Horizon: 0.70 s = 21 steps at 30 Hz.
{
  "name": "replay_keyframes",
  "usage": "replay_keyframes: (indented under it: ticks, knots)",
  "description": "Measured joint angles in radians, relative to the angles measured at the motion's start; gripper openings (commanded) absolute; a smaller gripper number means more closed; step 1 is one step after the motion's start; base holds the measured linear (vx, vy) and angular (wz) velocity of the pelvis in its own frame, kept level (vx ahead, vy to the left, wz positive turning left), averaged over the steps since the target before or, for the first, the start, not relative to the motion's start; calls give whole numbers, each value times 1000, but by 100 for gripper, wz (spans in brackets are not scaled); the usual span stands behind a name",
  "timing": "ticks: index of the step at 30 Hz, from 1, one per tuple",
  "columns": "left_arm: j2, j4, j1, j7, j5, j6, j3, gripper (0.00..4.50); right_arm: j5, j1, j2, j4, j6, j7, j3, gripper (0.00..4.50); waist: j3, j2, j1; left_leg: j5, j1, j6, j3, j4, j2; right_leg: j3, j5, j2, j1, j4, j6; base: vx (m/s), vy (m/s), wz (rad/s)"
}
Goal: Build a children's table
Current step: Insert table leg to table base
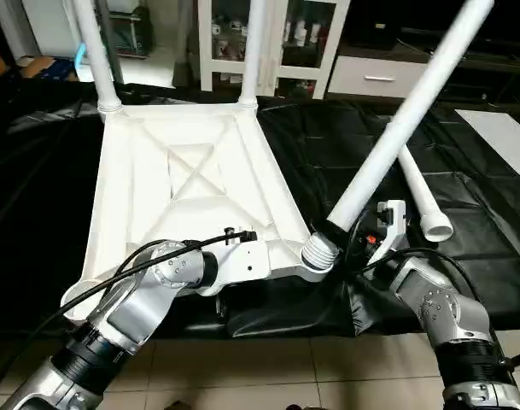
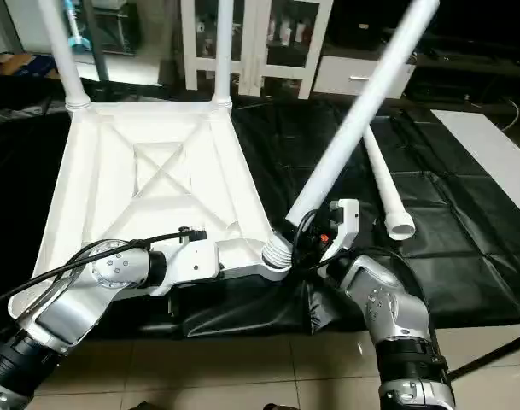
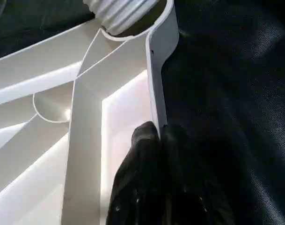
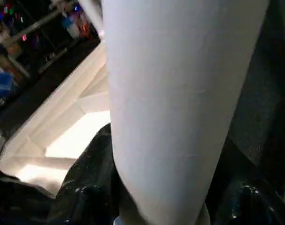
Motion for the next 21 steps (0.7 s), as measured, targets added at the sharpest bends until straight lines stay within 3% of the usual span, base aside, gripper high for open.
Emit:
replay_keyframes:
  ticks: [8,12,14,17,21]
  knots:
    - [-10,0,0,19,0,-15,-1,0,-57,50,-36,-56,-123,42,45,189,3,2,13,0,-1,0,7,-5,-1,4,0,-1,-2,0,0,0,0,0]
    - [-11,-6,0,20,0,-15,-6,0,-167,77,-110,-89,-323,123,136,189,3,2,15,0,-1,0,12,-10,0,4,0,-5,-2,0,0,0,0,0]
    - [-10,-14,5,23,0,-12,-1,0,-206,89,-146,-92,-391,151,133,189,5,0,13,0,-1,0,14,-12,0,4,0,-6,-3,0,0,0,0,0]
    - [-11,-17,7,44,0,-3,8,0,-183,97,-129,-93,-386,146,90,189,5,-2,6,0,-6,0,14,-13,0,4,0,-6,-4,0,0,0,0,0]
    - [-14,-19,15,68,2,17,22,0,-32,60,-65,-115,-253,82,-5,189,7,3,-6,0,-7,0,15,-13,0,4,0,-5,-8,1,0,0,0,0]
